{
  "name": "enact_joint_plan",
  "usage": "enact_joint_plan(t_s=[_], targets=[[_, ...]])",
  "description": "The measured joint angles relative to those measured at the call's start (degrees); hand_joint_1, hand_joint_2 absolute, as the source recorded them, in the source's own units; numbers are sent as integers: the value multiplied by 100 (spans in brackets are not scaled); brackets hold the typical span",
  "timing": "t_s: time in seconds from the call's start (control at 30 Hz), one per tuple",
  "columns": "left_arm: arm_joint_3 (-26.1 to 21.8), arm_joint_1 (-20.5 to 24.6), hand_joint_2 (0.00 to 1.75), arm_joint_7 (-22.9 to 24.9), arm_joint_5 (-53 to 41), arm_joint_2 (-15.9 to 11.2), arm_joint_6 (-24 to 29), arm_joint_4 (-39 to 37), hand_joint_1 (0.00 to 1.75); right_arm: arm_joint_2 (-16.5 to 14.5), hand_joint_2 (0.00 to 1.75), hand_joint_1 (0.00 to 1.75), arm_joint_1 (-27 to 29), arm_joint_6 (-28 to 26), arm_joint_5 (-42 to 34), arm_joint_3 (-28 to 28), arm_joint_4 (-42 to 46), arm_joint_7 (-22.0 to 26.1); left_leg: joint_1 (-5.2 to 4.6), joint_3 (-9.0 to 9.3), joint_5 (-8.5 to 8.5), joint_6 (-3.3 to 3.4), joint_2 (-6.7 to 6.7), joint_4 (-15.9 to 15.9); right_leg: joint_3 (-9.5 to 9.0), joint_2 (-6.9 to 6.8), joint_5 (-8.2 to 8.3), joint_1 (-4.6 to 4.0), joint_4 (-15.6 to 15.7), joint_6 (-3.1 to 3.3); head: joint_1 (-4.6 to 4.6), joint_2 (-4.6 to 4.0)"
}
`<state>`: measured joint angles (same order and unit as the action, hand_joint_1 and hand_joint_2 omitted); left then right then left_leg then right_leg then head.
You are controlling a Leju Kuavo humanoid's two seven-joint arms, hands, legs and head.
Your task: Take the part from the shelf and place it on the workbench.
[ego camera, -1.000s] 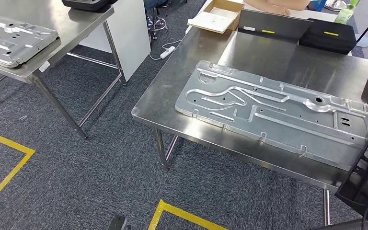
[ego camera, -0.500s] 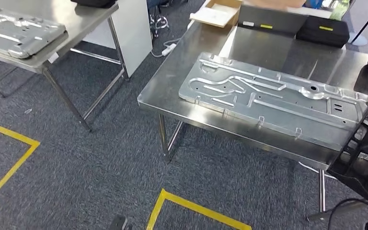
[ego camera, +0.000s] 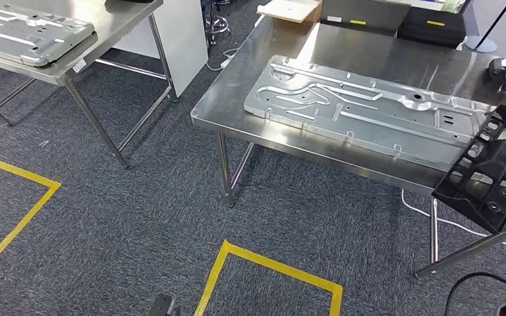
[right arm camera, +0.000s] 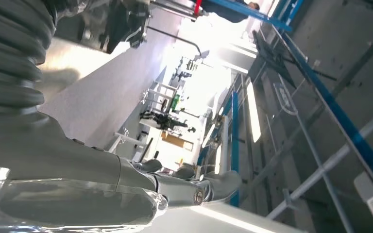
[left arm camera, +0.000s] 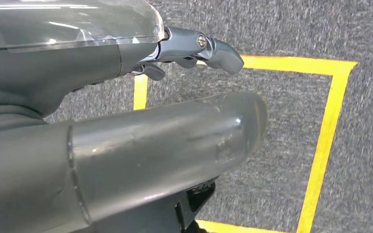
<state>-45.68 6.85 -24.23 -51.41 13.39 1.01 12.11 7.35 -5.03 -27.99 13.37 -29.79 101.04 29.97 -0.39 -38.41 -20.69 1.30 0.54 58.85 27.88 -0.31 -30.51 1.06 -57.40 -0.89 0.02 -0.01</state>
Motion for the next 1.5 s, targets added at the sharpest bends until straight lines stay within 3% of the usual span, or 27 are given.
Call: enact_joint_plan(t_s=[0.07, 0.13, 0.17, 0.2, 0.23, 0.3, 0.37, 0.43, 0.5, 0.53, 0.6, 0.67, 0.7, 0.73, 0.8, 0.87, 0.9, 0.93, 1.0, 1.07, 1.17, 1.2, 1.23, 1.27, 1.33, 1.4, 1.5], targets=[[-3, -14, 0, 2, 0, -3, 0, 0, 0, -14, 175, 0, -2, 2, 1, -1, 7, -1, 19, -133, -405, -77, -16, 303, 146, -19, 154, 26, 17, 91, -6, 0], [-5, -20, 0, 4, -1, -3, 0, 0, 0, -23, 175, 0, 0, 1, 1, -1, 12, -1, 43, -310, -1013, -141, -19, 992, 324, -22, 300, 20, 10, 126, -13, 1], [-5, -20, 0, 3, -1, -2, 0, 0, 0, -27, 175, 0, 1, -2, 1, -1, 13, -1, 54, -361, -1182, -162, -19, 1345, 419, -21, 372, 16, 3, 124, -14, 0], [-5, -20, 0, 3, -2, -2, 0, 0, 0, -30, 175, 0, 2, -5, 2, -1, 13, -1, 61, -344, -1211, -173, -19, 1586, 520, -21, 444, 13, -7, 116, -14, 0], [-5, -19, 0, 3, -2, -2, 1, 0, 0, -33, 175, 0, 4, -9, 2, -1, 13, 0, 65, -228, -1116, -172, -19, 1629, 620, -21, 513, 12, -18, 104, -14, -1], [-6, -11, 0, 2, -3, -3, 5, 0, 0, -37, 175, 0, 6, -17, 3, -7, 7, 2, 65, 309, -860, -132, -25, 1113, 792, -18, 643, 11, -44, 71, -15, 0], [-7, 11, 0, -2, -5, -5, 13, 0, 0, -38, 175, 0, 10, -36, 3, -26, -7, 6, 42, 983, -918, -57, -45, 215, 887, -20, 752, 2, -61, 18, -14, 0], [-8, 25, 0, -6, -8, -5, 18, 0, 0, -42, 175, 0, 13, -67, 6, -42, -39, 11, 1, 1261, -1030, 21, -61, -262, 910, -31, 867, 7, -32, -55, -12, 0], [-9, 18, 0, -6, -10, -5, 17, 0, 0, -46, 175, 0, 24, -90, 10, -52, -85, 14, -5, 1195, -918, 119, -45, -330, 929, -30, 936, 23, 11, -131, -11, 1], [-10, 16, 0, -6, -11, -5, 17, 0, 0, -48, 175, 0, 34, -94, 11, -61, -109, 15, 0, 1144, -841, 181, -29, -354, 971, -22, 832, 29, -48, -157, -10, 0], [-12, 14, 0, -6, -11, -5, 18, 0, 0, -49, 175, 0, 47, -95, 11, -78, -157, 15, 6, 1003, -684, 274, 4, -386, 1134, -3, 302, 40, -508, -188, -5, 0], [-13, 11, 0, -6, -11, -5, 18, 0, 0, -52, 175, 0, 59, -95, 10, -87, -202, 15, -12, 813, -542, 303, 13, -373, 1315, 6, -203, 38, -1261, -217, -2, 0], [-14, 9, 0, -6, -11, -5, 17, 0, 0, -56, 175, 0, 67, -95, 10, -87, -223, 15, -20, 708, -470, 301, 16, -357, 1338, 9, -265, 37, -1546, -228, -1, 0], [-14, 7, 0, -6, -11, -5, 17, 0, 0, -61, 175, 0, 73, -95, 13, -89, -242, 15, -24, 599, -407, 293, 17, -334, 1272, 10, -188, 37, -1649, -233, -1, 1], [-14, 5, 0, -6, -13, -4, 17, 0, 0, -67, 175, 0, 76, -99, 33, -90, -270, 15, -25, 396, -299, 265, 18, -268, 827, 9, 112, 37, -1248, -227, 0, -1], [-14, 6, 0, -6, -17, -3, 17, 0, 0, -68, 175, 0, 71, -108, 62, -92, -281, 15, -42, 241, -215, 218, 17, -194, 188, 8, 129, 16, -379, -187, -3, -1], [-14, 7, 0, -7, -19, -3, 17, 0, 0, -70, 175, 0, 73, -113, 73, -95, -289, 15, -50, 195, -166, 189, 16, -172, -14, 9, 70, 1, -59, -157, -4, 0], [-14, 7, 0, -7, -20, -4, 17, 0, 0, -73, 175, 0, 77, -120, 84, -102, -302, 14, -55, 164, -116, 162, 16, -162, -107, 11, 16, -17, 123, -125, -6, 0], [-16, 3, 0, -9, -24, -6, 18, 0, 0, -82, 175, 0, 91, -143, 99, -134, -353, 9, -55, 125, -52, 101, 5, -162, -55, 3, 76, -8, 172, -46, -5, 1], [-17, -5, 0, -11, -39, -9, 19, 0, 0, -90, 175, 0, 95, -177, 105, -171, -426, -2, -44, 22, -303, 23, -14, 55, 36, -17, 177, 20, 186, 57, -10, 0], [-19, -15, 0, -13, -69, -10, 19, 0, 0, -95, 175, 0, 97, -206, 107, -224, -578, -8, 6, -272, -1062, -64, -21, 1113, 231, -28, 322, 18, 156, 126, -15, 0], [-19, -16, 0, -14, -76, -10, 18, 0, 0, -95, 175, 0, 97, -210, 105, -254, -645, -9, 15, -309, -1174, -75, -20, 1404, 310, -29, 367, 14, 135, 125, -15, 0], [-18, -17, 0, -15, -82, -10, 17, 0, 0, -95, 175, 0, 96, -215, 100, -291, -714, -10, 19, -255, -1172, -74, -21, 1511, 386, -29, 408, 10, 111, 120, -16, 0], [-18, -16, 0, -17, -85, -10, 17, 0, 0, -93, 175, 0, 95, -220, 92, -331, -786, -14, 20, -88, -1074, -59, -22, 1388, 456, -27, 443, 6, 86, 112, -16, -1], [-19, -8, 0, -21, -87, -14, 17, 0, 0, -88, 175, 0, 90, -227, 73, -415, -919, -19, 4, 484, -848, 24, -34, 618, 564, -23, 505, -7, 43, 92, -16, -1], [-20, 7, 0, -29, -89, -22, 17, 0, 0, -79, 175, 0, 71, -233, 58, -492, -1053, -20, -19, 933, -801, 104, -51, -91, 628, -24, 576, -17, 26, 45, -15, -1], [-20, 13, 0, -85, -104, -24, 29, 0, 0, -70, 175, 0, 44, -211, 49, -566, -1229, -13, -27, 1007, -773, 164, -51, -342, 674, -30, 676, -8, 56, -63, -14, -1]])
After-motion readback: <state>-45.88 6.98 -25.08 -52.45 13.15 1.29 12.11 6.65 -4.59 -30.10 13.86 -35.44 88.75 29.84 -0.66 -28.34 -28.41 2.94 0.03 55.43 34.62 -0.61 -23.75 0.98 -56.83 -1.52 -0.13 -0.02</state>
